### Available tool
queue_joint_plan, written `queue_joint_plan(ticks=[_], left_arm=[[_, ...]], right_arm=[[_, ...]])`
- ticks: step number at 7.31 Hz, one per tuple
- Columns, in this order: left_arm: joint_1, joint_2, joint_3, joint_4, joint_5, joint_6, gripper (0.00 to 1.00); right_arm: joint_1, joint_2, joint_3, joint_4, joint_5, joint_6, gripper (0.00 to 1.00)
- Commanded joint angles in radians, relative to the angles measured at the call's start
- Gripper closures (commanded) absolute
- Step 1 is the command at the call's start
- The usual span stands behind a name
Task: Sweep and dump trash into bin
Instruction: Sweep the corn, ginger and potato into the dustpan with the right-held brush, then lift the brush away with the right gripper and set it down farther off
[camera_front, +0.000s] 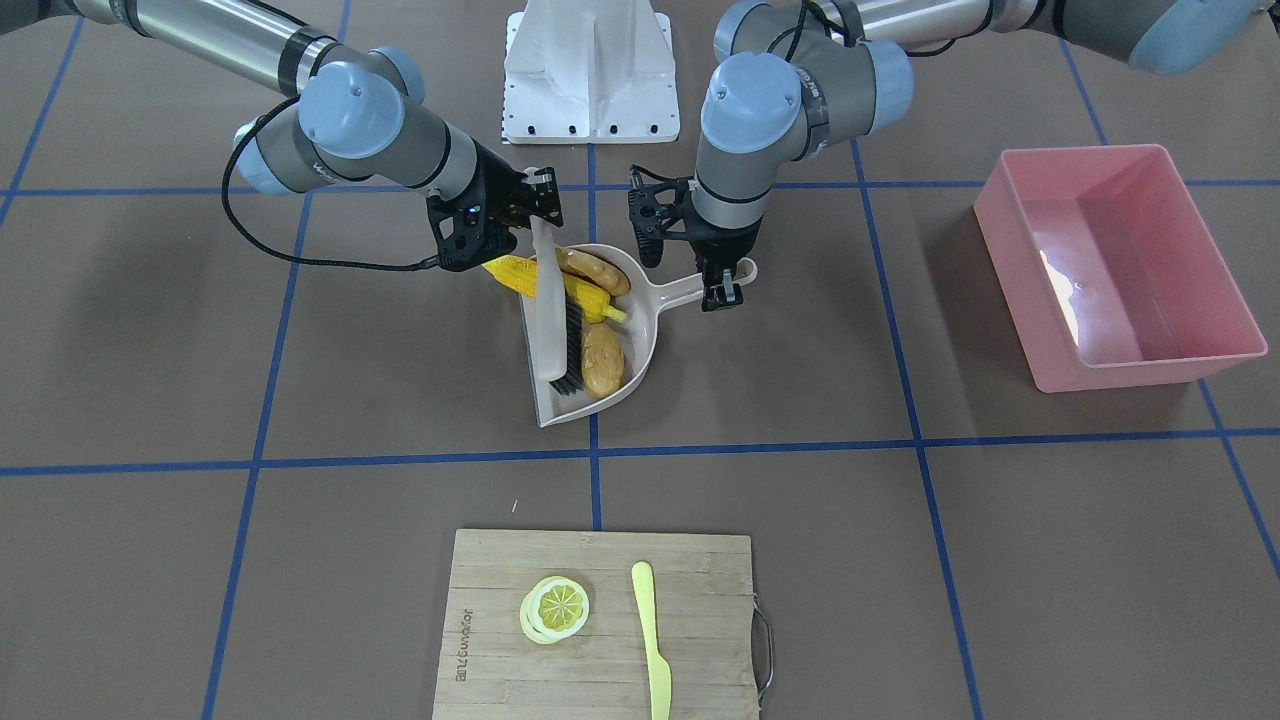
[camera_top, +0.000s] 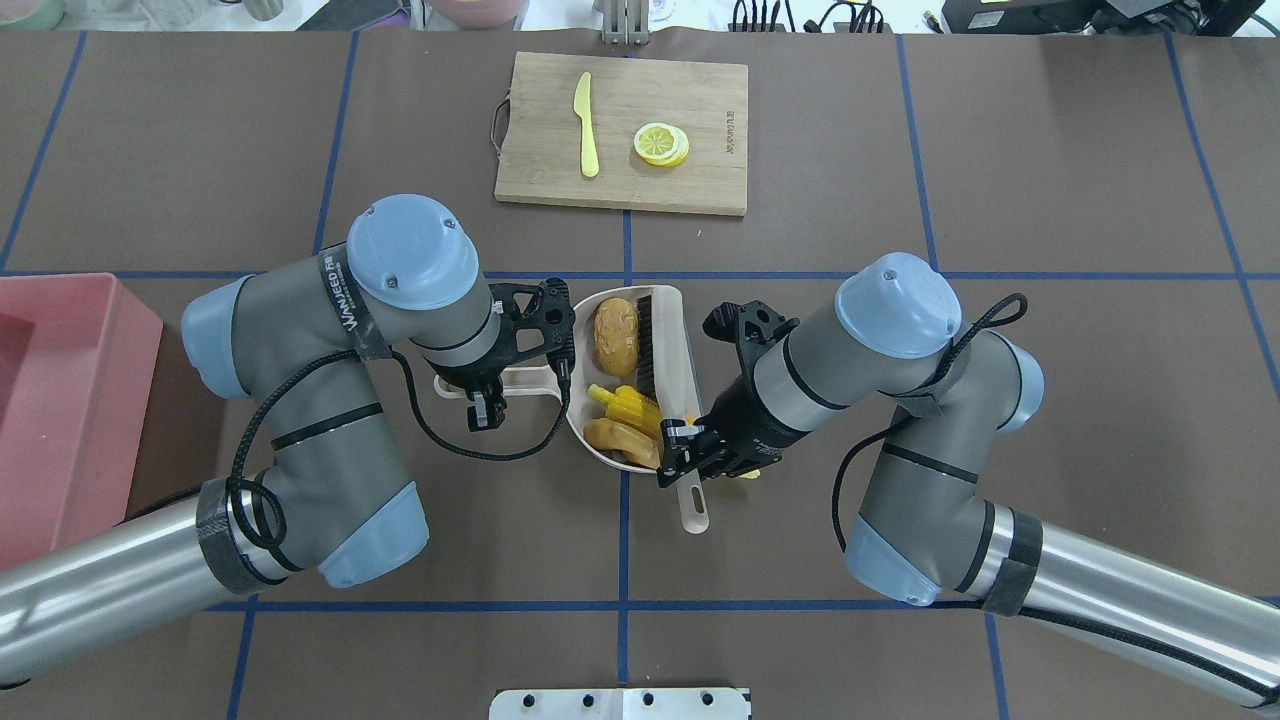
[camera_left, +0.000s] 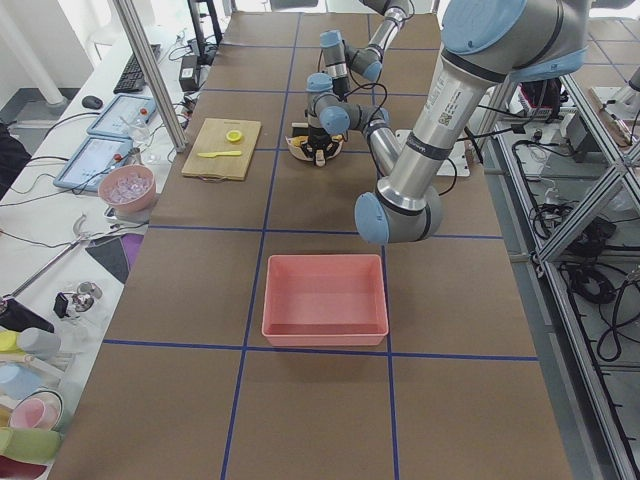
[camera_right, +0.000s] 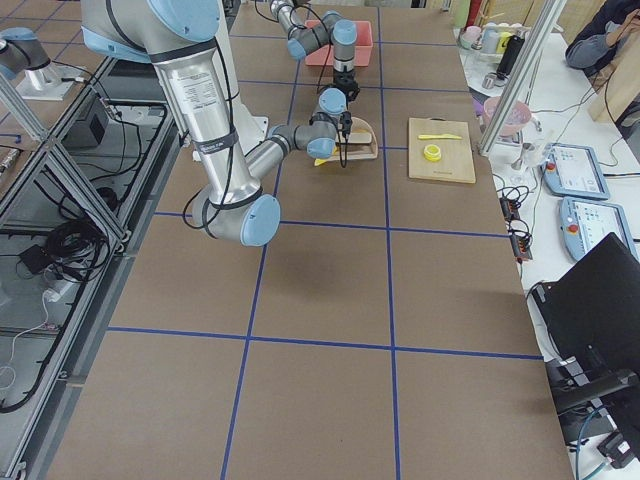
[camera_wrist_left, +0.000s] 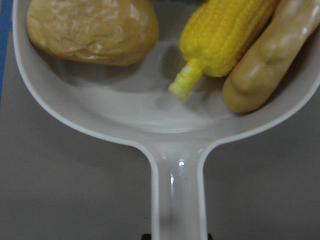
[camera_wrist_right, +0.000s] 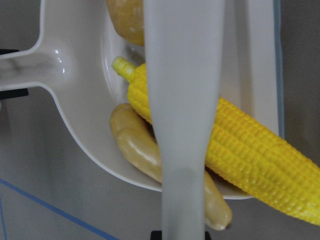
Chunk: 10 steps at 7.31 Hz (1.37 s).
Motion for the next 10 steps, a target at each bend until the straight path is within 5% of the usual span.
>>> queue_joint_plan(ticks=[1, 4, 6, 8, 10], left_arm=[[0.002, 0.008, 0.004, -0.024, -0.004, 0.001, 1.00], [0.000, 0.044, 0.002, -0.137, -0.001, -0.008, 1.00], [0.000, 0.068, -0.003, -0.218, -0.001, -0.036, 1.00], [0.002, 0.071, 0.000, -0.263, -0.001, -0.071, 1.00], [0.003, 0.093, 0.008, -0.356, 0.001, -0.115, 1.00]], right_arm=[[0.038, -0.009, 0.014, -0.024, 0.017, 0.001, 1.00], [0.128, -0.020, 0.153, -0.255, 0.049, -0.015, 1.00], [0.269, -0.075, 0.164, -0.268, 0.146, -0.083, 1.00], [0.406, -0.168, 0.164, -0.275, 0.198, -0.262, 1.00], [0.501, -0.222, 0.167, -0.411, 0.195, -0.511, 1.00]])
